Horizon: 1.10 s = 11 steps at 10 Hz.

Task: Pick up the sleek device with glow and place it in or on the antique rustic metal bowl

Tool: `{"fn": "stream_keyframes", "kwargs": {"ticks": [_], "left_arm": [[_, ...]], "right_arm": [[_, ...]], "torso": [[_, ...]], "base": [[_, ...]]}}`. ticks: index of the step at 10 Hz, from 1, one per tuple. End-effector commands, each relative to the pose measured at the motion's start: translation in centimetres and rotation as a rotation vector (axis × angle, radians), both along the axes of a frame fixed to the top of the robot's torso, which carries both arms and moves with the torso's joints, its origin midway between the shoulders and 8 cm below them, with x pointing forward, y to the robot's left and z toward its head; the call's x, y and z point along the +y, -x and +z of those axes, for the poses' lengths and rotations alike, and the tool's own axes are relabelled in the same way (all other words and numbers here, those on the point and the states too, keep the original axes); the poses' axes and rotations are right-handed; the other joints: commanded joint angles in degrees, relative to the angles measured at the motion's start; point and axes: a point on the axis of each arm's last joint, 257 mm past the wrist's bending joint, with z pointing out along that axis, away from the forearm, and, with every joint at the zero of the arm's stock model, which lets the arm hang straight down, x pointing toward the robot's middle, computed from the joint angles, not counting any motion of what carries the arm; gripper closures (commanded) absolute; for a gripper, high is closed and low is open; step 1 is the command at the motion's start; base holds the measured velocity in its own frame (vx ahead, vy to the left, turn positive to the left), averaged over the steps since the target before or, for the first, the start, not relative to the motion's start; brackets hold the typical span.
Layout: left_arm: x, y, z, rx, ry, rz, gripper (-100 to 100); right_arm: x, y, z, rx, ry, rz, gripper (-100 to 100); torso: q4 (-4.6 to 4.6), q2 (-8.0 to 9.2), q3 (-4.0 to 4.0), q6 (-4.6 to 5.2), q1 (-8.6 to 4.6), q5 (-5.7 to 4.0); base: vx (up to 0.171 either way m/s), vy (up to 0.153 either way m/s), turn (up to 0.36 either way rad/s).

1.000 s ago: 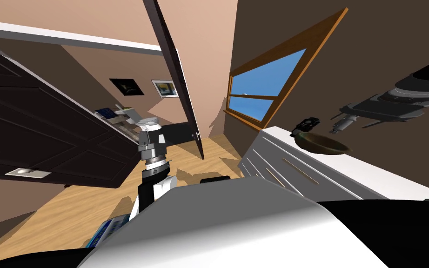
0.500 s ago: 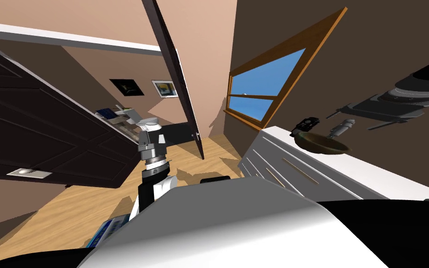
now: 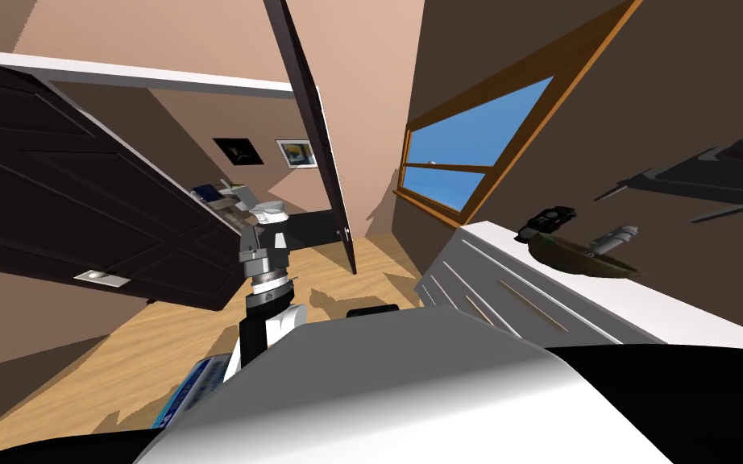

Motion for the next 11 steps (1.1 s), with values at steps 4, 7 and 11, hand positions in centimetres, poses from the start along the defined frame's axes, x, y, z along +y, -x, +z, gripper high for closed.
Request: {"fn": "stream_keyframes", "kwargs": {"ticks": [4, 7, 11], "left_arm": [[0.0, 0.0, 0.0, 0.0, 0.0, 0.0, 0], [0.0, 0.0, 0.0, 0.0, 0.0, 0.0, 0], [0.0, 0.0, 0.0, 0.0, 0.0, 0.0, 0]], "right_arm": [[-0.6, 3.1, 2.3, 0.002, -0.004, -0.057, -100], [-0.6, 3.4, 2.5, 0.002, -0.005, -0.063, 0], [-0.6, 3.4, 2.5, 0.002, -0.005, -0.063, 0]], "torso": [[0.01, 0.03, 0.02, 0.02, -0.01, -0.01], [0.01, -0.01, 0.0, 0.04, 0.01, -0.01], [-0.01, -0.05, -0.02, 0.04, 0.02, -0.01]], "base": [[-0.02, -0.014, 0.126], [-0.01, -0.004, 0.062], [0.0, 0.0, 0.0]]}}
